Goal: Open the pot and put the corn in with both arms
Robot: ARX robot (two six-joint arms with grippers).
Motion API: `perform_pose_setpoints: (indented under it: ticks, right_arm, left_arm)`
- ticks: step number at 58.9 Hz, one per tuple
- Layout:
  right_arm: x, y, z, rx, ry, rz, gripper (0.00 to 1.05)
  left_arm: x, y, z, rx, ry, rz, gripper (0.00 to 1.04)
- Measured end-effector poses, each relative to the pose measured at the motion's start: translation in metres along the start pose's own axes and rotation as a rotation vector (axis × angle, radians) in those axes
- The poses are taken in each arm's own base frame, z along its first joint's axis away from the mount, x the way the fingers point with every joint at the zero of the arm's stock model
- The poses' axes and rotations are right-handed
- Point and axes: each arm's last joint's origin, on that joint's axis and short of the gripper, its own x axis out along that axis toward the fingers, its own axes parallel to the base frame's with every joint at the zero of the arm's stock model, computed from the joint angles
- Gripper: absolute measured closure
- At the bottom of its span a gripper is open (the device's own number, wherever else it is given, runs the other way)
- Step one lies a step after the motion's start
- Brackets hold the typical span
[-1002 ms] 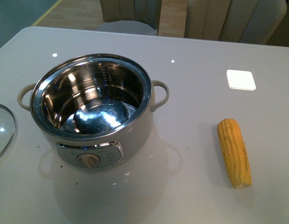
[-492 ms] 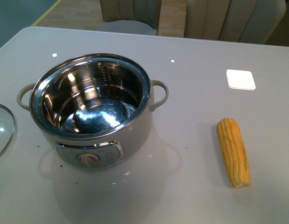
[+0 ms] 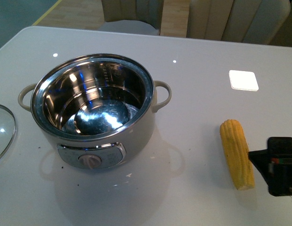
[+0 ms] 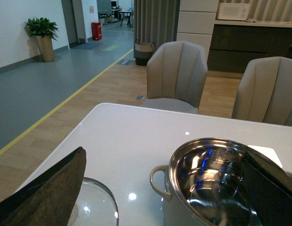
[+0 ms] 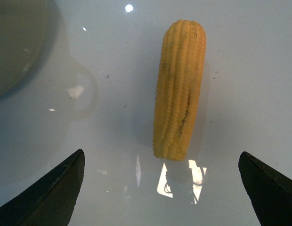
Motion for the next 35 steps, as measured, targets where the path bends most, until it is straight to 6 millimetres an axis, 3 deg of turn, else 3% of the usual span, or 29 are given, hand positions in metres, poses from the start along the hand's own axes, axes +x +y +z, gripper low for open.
perform_pose_setpoints:
  ticks: [14,35]
  right_arm:
    - [0.055,-0.001,-0.003,-0.071,0.099,-0.058,0.09]
    - [0.099,0.003,-0.008,-0.079,0.171,-0.086,0.09]
  left_arm:
    - [0.000,0.000,0.000,0.000,0.000,0.000,0.07]
    - [0.000,0.000,0.000,0.000,0.000,0.000,0.07]
